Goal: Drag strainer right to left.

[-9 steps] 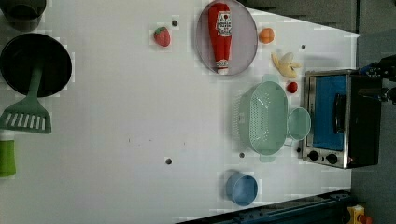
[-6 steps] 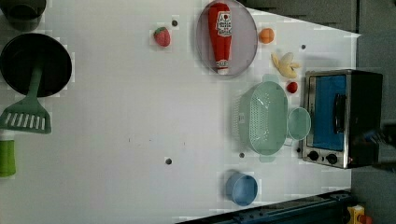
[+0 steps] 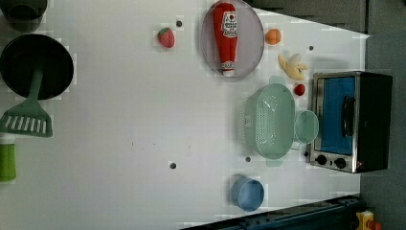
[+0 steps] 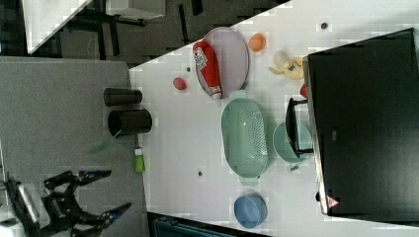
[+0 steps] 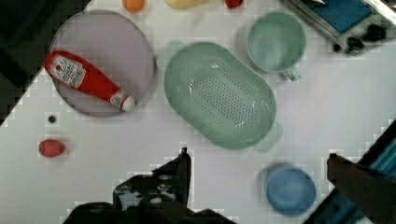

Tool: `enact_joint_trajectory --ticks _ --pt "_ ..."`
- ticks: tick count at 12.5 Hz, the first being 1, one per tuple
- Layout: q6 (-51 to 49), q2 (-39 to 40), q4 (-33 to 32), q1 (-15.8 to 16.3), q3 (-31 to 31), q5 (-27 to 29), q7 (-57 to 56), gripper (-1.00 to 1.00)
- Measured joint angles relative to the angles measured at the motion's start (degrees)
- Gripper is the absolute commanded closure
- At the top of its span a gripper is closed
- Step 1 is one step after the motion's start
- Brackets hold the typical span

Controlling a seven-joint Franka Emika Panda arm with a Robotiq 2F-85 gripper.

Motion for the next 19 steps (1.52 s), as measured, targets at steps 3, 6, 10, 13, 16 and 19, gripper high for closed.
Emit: enact_joint_trajectory --ticks 3,6,10,13,16,19 --pt "8.5 5.96 -5.93 -0.72 0.45 -1.34 4.39 -1.0" --pt "15.7 20.06 -9.51 -0.18 1.3 -0.82 12.14 -1.0" --pt "27.68 34.39 -17.23 0.32 0.55 -1.07 21.29 -1.0" --pt "39.06 41.62 -16.11 0.48 0.97 -0.59 26.83 -1.0" --pt "47.12 45.26 -16.9 0.61 0.83 0.17 31.81 -1.0" --pt "55.04 48.96 -18.69 0.57 0.67 -0.74 34.61 -1.0"
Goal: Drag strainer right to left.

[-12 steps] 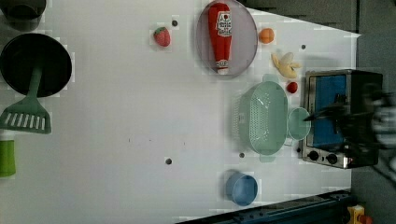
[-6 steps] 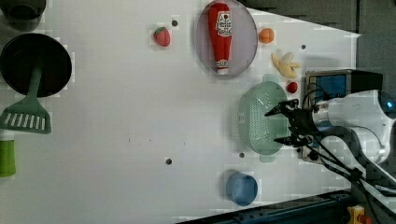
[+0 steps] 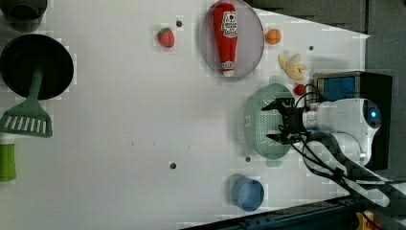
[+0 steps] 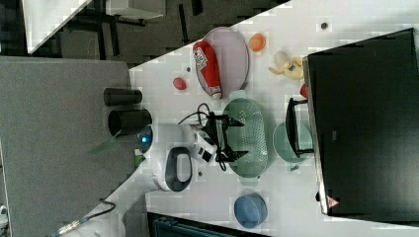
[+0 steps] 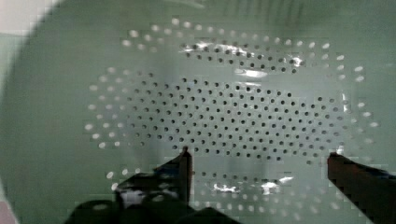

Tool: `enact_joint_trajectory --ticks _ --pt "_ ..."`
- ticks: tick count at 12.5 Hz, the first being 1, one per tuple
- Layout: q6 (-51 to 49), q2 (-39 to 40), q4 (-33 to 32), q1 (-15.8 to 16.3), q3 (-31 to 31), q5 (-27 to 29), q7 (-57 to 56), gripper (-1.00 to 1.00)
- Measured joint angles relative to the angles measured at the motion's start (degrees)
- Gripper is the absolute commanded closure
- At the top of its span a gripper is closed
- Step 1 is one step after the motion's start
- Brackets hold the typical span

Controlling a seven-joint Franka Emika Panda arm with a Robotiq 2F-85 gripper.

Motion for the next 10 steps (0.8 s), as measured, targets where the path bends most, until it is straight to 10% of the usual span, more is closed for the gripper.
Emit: enact_joint_trajectory --ticks 10 --pt "6.15 6.84 -0.56 1.64 2.7 1.12 1.93 -1.0"
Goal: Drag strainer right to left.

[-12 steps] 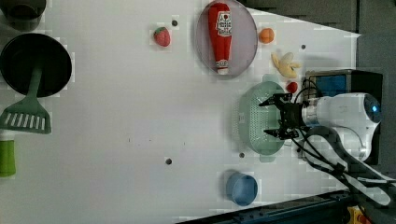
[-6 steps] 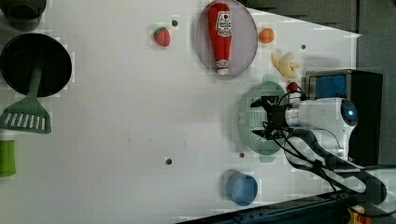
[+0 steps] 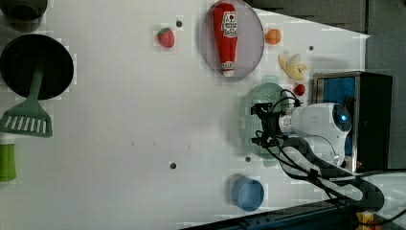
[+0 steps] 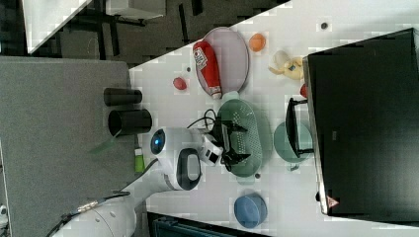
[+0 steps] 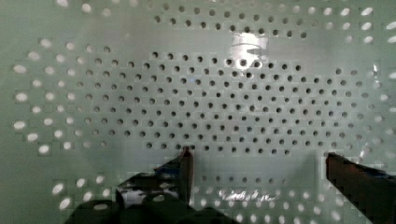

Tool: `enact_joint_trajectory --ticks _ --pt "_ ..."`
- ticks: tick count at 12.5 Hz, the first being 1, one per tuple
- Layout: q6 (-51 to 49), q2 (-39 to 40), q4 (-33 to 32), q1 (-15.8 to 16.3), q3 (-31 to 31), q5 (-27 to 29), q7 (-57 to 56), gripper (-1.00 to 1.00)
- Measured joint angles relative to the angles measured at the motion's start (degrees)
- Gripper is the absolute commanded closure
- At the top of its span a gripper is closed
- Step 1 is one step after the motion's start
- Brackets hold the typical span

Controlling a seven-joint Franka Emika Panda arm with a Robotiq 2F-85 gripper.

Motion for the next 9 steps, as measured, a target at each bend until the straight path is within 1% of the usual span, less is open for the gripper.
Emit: enact_joint_trajectory --ticks 2,4,6,9 --pt "0.11 0.57 0.45 1.44 -0.36 0.44 2.04 -1.0" --pt "0.67 0.97 1.01 2.5 -0.48 3.65 5.04 -1.0" --pt "0.28 0.94 1.23 3.11 0.94 2.87 8.14 -1.0" --pt "-0.34 0.66 2.57 8.01 2.26 3.29 13.15 -1.0"
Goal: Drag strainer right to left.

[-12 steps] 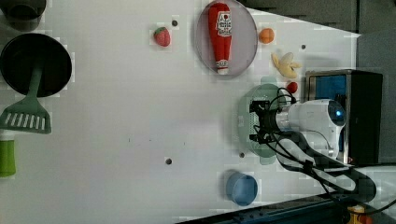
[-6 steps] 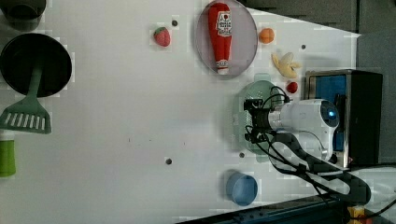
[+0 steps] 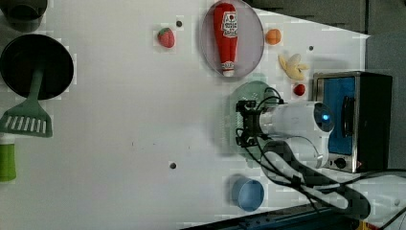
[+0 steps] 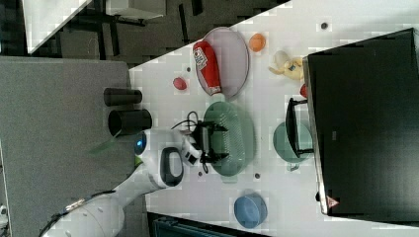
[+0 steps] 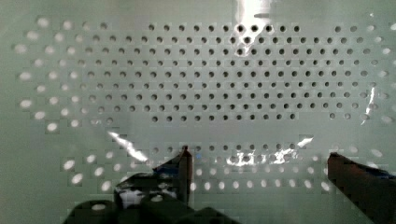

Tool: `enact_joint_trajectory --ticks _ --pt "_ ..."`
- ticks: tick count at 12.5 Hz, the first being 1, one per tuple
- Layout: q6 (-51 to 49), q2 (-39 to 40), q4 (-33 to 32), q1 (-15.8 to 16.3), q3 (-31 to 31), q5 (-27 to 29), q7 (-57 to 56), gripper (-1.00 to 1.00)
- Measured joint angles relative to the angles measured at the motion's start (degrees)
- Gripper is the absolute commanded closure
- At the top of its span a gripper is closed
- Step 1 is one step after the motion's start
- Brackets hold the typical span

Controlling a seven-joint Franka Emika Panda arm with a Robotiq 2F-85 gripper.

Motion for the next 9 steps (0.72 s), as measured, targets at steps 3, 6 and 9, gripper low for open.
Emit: enact_joint_trajectory --ticks 3,6,9 --pt "-0.06 0.11 0.67 5.96 0.34 1.11 3.86 -1.0" --pt "0.67 3.89 4.36 10.25 0.89 1.31 4.7 -1.0" --pt "-2.91 6.27 8.28 13.22 1.18 3.91 5.71 -1.0"
